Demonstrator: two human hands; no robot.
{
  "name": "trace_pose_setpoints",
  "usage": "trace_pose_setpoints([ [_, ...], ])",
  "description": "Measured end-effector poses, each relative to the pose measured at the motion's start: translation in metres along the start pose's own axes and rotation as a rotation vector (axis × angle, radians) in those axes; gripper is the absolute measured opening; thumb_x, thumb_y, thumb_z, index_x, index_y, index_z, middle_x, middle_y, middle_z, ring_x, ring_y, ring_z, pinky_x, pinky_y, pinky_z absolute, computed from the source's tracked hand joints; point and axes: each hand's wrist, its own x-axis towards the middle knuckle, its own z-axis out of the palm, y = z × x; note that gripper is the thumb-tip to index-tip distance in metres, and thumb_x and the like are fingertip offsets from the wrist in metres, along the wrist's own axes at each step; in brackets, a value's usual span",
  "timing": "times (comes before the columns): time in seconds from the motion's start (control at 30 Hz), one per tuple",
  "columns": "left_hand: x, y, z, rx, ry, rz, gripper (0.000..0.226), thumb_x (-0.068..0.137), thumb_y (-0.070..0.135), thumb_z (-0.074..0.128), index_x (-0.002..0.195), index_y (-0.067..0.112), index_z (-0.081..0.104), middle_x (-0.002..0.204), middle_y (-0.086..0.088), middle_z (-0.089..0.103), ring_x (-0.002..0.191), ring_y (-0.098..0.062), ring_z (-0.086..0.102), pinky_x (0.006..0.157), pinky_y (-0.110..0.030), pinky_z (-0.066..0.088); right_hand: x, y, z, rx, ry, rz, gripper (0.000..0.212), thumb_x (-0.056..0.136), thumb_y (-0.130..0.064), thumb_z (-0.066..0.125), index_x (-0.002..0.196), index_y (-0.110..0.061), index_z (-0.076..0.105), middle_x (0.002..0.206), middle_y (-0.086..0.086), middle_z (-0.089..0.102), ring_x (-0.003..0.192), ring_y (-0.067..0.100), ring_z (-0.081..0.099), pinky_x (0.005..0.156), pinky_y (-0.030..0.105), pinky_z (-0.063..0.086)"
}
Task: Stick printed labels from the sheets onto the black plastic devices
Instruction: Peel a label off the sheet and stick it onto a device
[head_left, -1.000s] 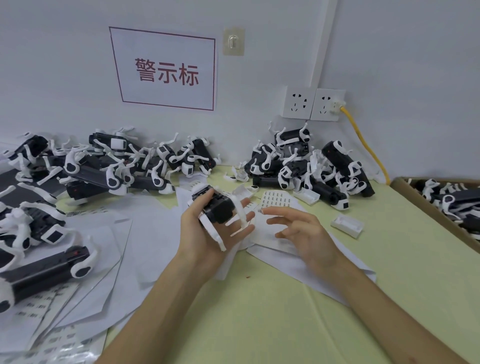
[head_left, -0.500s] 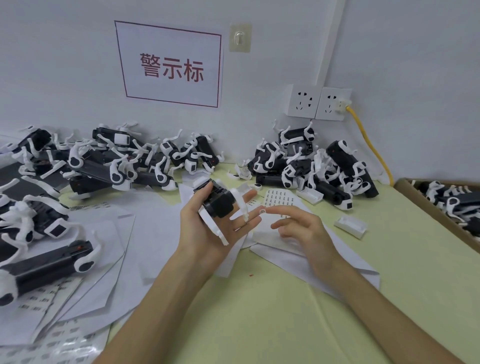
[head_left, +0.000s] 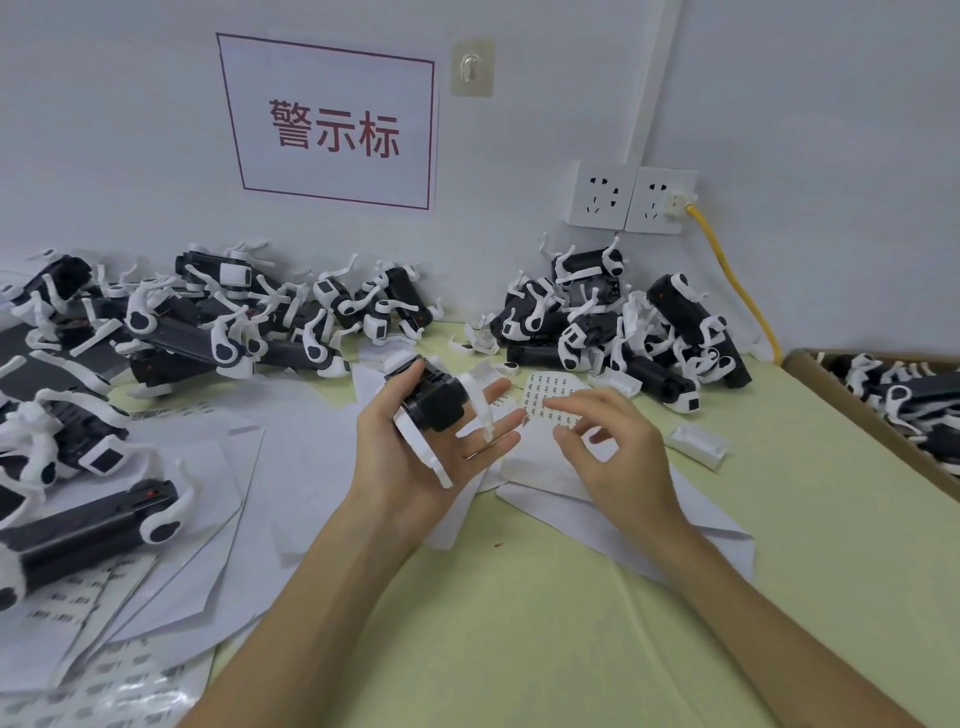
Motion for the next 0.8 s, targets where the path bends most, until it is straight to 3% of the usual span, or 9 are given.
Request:
trace_pose_setpoints([
  [0.17,0.0008,-0.0012,-0.0014,0.028,-0.016,-0.049,0.033,0.097,0.045,0.057,0.092,0.015,0.068,0.139,-0.027,0.059,0.124,-0.057,0.056,0.115,-0.059,0.038,0.0031,0.0007,-0.0048,-0.158,0.065,-0.273,0.028,0.085,0.001,0.078,0.104,-0.018,0.079,0.104,-0.004,0.062,0.085,0.009,0.062,0.078,0.019,0.049],
  [0.33,0.0015,-0.0020,-0.0014,0.042,-0.022,-0.082,0.034,0.097,0.047,0.057,0.105,0.015,0.067,0.143,-0.025,0.057,0.127,-0.057,0.054,0.118,-0.061,0.033,0.0040,0.0029,-0.0068,-0.232,0.064,-0.353,0.024,0.082,0.000,0.081,0.099,-0.017,0.081,0.098,0.001,0.063,0.072,0.015,0.060,0.064,0.032,0.051],
  [0.47,0.0023,-0.0026,-0.0027,0.042,-0.027,-0.095,0.035,0.097,0.047,0.057,0.115,0.017,0.058,0.143,-0.026,0.056,0.127,-0.057,0.054,0.117,-0.061,0.034,0.0037,0.0012,-0.0068,-0.261,0.057,-0.400,0.015,0.084,-0.005,0.079,0.095,-0.015,0.080,0.095,0.002,0.063,0.071,0.011,0.056,0.061,0.033,0.051],
  [0.63,0.0024,-0.0038,-0.0008,0.048,-0.015,-0.096,0.037,0.098,0.047,0.055,0.099,0.016,0.074,0.143,-0.026,0.057,0.128,-0.056,0.053,0.118,-0.061,0.032,0.0032,-0.0010,-0.0064,-0.338,0.091,-0.442,0.009,0.084,-0.010,0.078,0.090,-0.017,0.080,0.090,0.001,0.063,0.068,0.016,0.057,0.059,0.029,0.050],
  [0.7,0.0022,-0.0043,-0.0004,0.047,-0.013,-0.088,0.034,0.098,0.047,0.055,0.101,0.017,0.070,0.142,-0.026,0.057,0.127,-0.057,0.053,0.118,-0.060,0.032,0.0033,-0.0019,-0.0064,-0.382,0.110,-0.470,0.012,0.083,-0.009,0.081,0.089,-0.019,0.080,0.088,0.000,0.063,0.067,0.017,0.057,0.059,0.024,0.047],
  [0.8,0.0015,-0.0054,0.0013,0.034,-0.013,-0.095,0.030,0.098,0.047,0.057,0.100,0.017,0.064,0.141,-0.026,0.058,0.127,-0.057,0.054,0.117,-0.059,0.034,0.0038,-0.0013,-0.0060,-0.415,0.120,-0.488,0.015,0.081,-0.006,0.082,0.086,-0.019,0.078,0.087,0.000,0.063,0.065,0.019,0.058,0.056,0.028,0.048],
])
